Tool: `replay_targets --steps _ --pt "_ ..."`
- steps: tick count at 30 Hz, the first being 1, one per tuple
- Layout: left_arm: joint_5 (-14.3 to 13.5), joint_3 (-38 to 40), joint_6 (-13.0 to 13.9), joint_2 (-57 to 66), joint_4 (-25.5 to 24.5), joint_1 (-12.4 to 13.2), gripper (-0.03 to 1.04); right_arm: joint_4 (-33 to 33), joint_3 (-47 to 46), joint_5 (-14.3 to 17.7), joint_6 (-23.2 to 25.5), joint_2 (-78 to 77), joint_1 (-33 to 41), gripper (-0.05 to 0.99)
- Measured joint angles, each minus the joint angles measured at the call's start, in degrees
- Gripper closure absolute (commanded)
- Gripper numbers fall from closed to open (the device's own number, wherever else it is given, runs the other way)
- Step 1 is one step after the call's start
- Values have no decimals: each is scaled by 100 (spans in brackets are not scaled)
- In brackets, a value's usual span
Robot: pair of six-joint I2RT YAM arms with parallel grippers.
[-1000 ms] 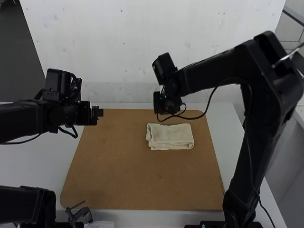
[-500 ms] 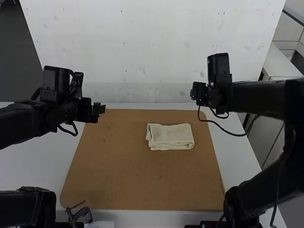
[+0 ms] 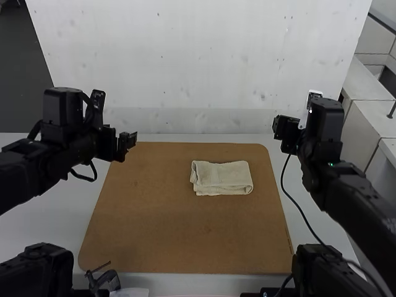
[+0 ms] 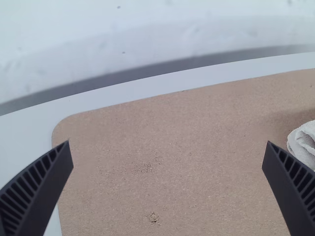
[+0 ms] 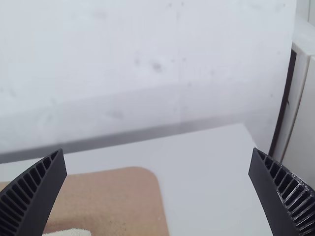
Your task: Fold the towel.
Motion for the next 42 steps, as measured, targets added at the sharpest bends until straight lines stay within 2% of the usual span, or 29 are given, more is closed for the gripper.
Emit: replay_targets --steps 4,11,20,24,26,29,36,39,42 --pt "-284 -72 35 -632 -42 -232 2 -127 -420 -17 -138 -1200 -105 -1" --pt "-614 -109 59 -1154 -107 -354 2 -525 -916 -142 -315 -2785 -170 -1" --pt "-975 -92 57 -1956 -496 -590 3 -588 -1132 -466 -361 -3263 -160 -1" --pt "-1071 17 55 -2090 -730 -584 3 -597 -1209 -533 -361 -3482 -160 -1" --pt "-1130 109 52 -2090 -785 -452 3 -581 -1331 -553 -361 -3674 -146 -1" --pt "-1211 173 7 -2181 -929 -125 3 -590 -1464 -573 -358 -3744 -127 -1" --pt "-1316 245 -358 -2627 -1432 647 3 -538 -1508 -581 -358 -3744 -127 -1" --pt "-1318 243 -444 -2889 -1453 1025 3 -474 -1506 -595 -358 -3742 -127 -1" --pt "-1325 129 -503 -3182 -1375 1300 3 -472 -1506 -597 -358 -3744 -127 -1"
